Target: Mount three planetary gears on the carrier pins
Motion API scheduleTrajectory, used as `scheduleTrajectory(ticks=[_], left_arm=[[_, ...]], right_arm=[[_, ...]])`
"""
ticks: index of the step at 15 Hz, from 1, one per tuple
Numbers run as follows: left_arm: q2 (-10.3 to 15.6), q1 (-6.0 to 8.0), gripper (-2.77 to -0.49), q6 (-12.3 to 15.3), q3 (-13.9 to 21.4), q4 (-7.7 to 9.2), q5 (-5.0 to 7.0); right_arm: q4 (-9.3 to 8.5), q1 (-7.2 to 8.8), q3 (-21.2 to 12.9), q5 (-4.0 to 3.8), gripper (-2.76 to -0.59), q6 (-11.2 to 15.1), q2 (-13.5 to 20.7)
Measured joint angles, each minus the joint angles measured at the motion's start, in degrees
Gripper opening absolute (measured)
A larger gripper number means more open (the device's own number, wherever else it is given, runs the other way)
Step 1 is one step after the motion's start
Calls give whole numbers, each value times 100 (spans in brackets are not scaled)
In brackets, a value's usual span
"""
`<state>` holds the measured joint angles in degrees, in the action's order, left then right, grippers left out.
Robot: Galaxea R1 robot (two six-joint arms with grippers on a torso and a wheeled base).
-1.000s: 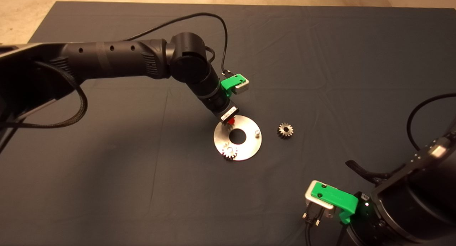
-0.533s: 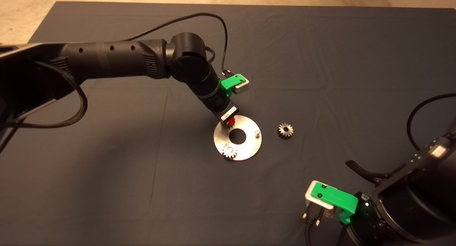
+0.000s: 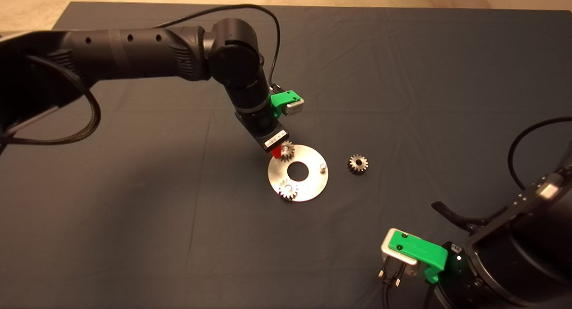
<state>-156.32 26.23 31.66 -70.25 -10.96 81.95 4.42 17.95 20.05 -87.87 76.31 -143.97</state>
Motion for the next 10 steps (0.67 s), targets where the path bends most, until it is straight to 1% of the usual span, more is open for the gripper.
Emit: scheduleTrajectory(ticks=[1,2,3,4,5,6,8,9,10], left_arm=[[42,-16,-180,1,134,68,189],[163,-17,-180,6,258,103,267],[273,-16,-180,18,322,115,387],[336,-17,-180,28,323,112,489],[349,-17,-180,30,336,114,564],[333,-16,-180,32,392,114,559],[310,-16,-180,32,545,116,545],[318,-11,-180,34,608,118,512],[369,22,-180,45,678,121,509]], right_arm=[[-31,82,4,-2,-103,-47,-2],[-70,196,6,0,-103,-103,0],[-132,320,9,-4,-103,-143,4],[-153,408,17,2,-103,-160,42],[-164,499,38,5,-103,-201,87],[-168,601,50,27,-103,-258,188],[-212,796,88,-2,-103,-360,511],[-222,877,144,-2,-103,-482,660],[-223,920,233,-2,-103,-619,781]])
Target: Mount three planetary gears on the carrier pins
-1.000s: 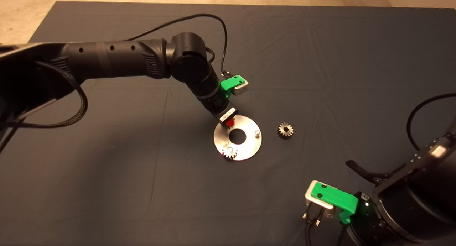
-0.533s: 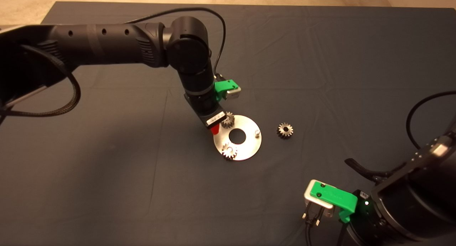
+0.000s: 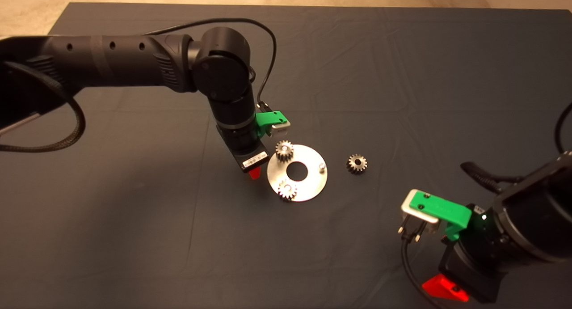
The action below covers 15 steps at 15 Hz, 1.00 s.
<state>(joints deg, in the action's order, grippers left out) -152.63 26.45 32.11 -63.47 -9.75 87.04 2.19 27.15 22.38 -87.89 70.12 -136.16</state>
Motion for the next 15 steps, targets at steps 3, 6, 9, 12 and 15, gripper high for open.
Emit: scheduleTrajectory(ticks=[3,6,9,12,15], left_arm=[[252,136,-180,38,158,-4,33],[312,155,-180,63,251,-2,41],[338,160,-180,68,275,-5,38],[382,190,-180,72,281,-2,39],[411,188,-180,93,281,-2,41]], right_arm=[[63,46,530,5,-103,-532,153],[382,-62,1327,5,-103,-1091,171],[898,-435,2093,5,-103,-1618,-74],[1268,-613,2924,22,-103,-2129,-504],[1414,-717,3122,22,-103,-2324,-733]])
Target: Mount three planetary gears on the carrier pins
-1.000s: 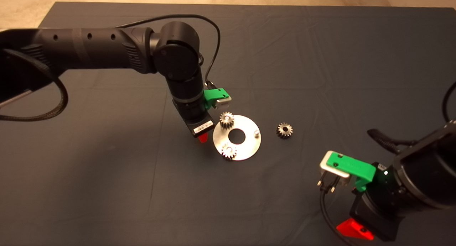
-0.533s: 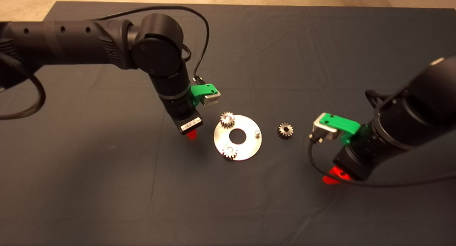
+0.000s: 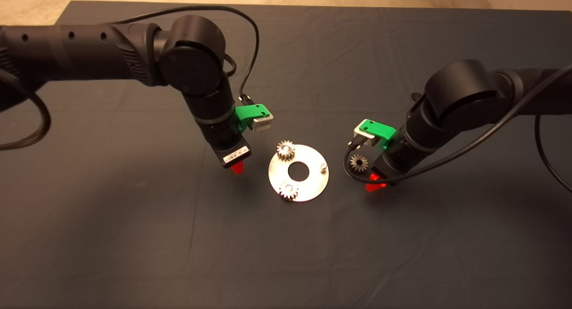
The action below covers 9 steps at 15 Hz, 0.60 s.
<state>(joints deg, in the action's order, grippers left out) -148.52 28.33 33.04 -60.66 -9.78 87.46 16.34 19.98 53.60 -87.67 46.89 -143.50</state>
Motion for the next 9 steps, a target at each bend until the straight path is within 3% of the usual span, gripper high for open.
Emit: scheduleTrajectory(ticks=[4,9], left_arm=[[31,0,-180,1,5,7,-16],[114,35,-180,1,18,7,-9]], right_arm=[[100,-15,171,5,-103,-77,-223],[171,-15,323,0,-103,-256,-249]])
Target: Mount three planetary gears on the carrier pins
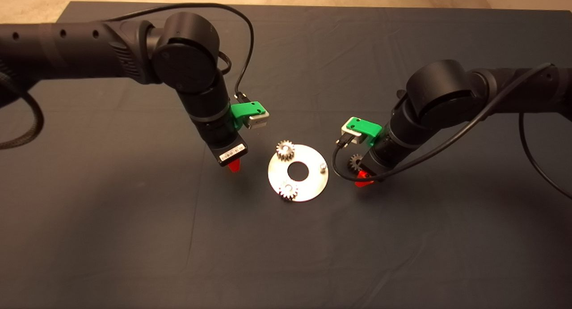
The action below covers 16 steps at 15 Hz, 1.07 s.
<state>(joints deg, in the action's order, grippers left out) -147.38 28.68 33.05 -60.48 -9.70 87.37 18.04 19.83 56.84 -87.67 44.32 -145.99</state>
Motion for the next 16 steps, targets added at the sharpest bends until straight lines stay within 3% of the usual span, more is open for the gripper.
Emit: scheduleTrajectory(ticks=[10,16], left_arm=[[104,0,-180,0,26,4,2],[135,0,-180,0,26,4,2]], right_arm=[[238,-7,236,2,-103,-296,-20],[323,-223,248,0,-103,-318,-20]])
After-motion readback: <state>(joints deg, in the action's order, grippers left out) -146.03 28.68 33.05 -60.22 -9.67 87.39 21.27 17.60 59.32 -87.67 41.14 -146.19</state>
